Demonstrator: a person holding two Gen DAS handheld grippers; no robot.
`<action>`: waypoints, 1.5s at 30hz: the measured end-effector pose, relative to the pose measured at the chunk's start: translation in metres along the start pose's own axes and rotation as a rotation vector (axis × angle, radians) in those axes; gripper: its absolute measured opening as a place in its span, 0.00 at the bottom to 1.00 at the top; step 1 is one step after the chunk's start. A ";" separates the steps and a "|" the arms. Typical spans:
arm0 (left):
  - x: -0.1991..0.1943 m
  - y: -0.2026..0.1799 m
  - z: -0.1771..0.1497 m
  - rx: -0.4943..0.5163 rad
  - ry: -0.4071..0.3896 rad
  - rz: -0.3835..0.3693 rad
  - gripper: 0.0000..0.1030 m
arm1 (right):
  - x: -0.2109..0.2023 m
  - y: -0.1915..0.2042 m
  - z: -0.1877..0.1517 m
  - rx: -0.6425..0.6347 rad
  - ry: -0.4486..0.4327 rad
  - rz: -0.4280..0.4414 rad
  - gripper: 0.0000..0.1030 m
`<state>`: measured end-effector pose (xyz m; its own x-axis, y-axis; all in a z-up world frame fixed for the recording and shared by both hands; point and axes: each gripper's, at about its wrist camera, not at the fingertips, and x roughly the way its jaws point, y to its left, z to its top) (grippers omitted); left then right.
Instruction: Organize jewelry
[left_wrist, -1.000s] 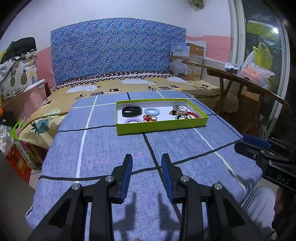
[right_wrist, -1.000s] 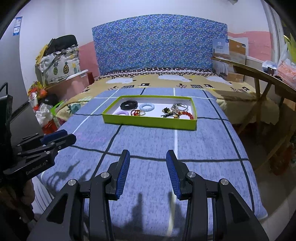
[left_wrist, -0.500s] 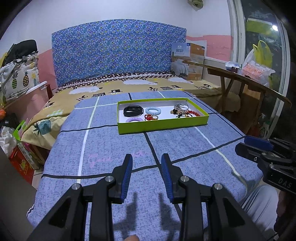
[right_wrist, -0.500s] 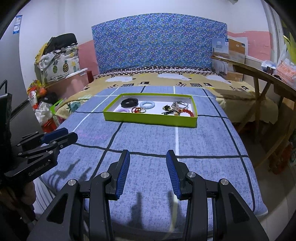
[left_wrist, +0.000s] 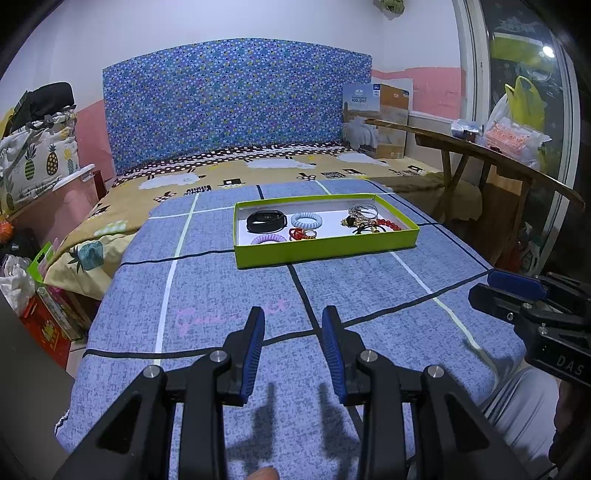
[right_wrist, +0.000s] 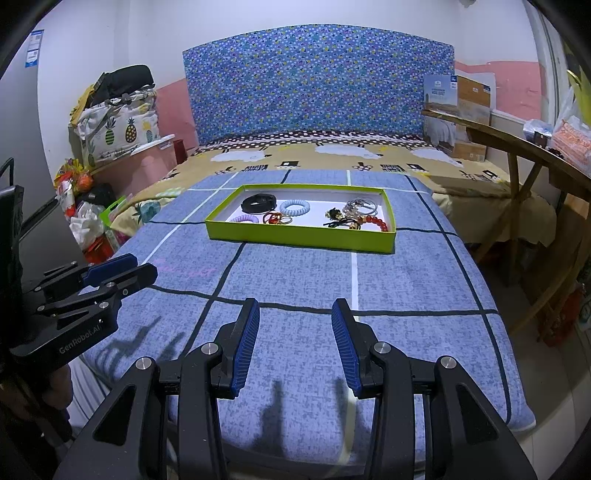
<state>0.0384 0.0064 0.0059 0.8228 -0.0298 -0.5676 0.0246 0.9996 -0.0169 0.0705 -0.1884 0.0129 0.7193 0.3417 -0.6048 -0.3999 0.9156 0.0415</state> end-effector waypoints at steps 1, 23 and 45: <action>0.000 0.000 0.000 0.001 -0.001 0.001 0.33 | 0.001 0.000 0.000 0.000 0.002 0.000 0.40; 0.000 0.002 -0.001 0.010 0.004 0.007 0.33 | 0.004 0.001 0.001 0.001 0.005 0.000 0.40; 0.000 0.003 -0.003 0.012 0.005 0.011 0.33 | 0.004 0.001 0.001 0.002 0.007 0.001 0.40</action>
<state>0.0371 0.0098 0.0034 0.8201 -0.0186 -0.5719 0.0220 0.9998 -0.0009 0.0735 -0.1860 0.0117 0.7150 0.3410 -0.6103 -0.3996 0.9157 0.0435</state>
